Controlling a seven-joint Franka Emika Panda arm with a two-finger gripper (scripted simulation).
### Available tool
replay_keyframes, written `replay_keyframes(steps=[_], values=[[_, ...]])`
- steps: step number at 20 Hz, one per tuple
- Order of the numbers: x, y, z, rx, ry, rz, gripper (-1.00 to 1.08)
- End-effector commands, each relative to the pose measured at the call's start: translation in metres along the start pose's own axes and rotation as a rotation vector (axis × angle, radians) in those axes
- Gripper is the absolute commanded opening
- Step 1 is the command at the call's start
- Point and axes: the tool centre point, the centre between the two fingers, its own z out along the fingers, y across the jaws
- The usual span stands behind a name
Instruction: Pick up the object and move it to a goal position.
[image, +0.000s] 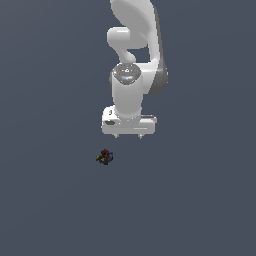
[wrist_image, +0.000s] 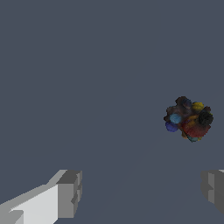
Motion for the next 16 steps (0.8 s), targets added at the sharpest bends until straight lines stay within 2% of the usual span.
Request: replay_keyframes(steps=[1, 10, 16], values=[[0.000, 0.000, 0.000, 0.000, 0.000, 0.000, 1.00], [0.011, 0.016, -0.020, -0.031, 0.050, 0.007, 1.00], [0.011, 0.017, -0.019, -0.031, 0.048, -0.004, 1.00]])
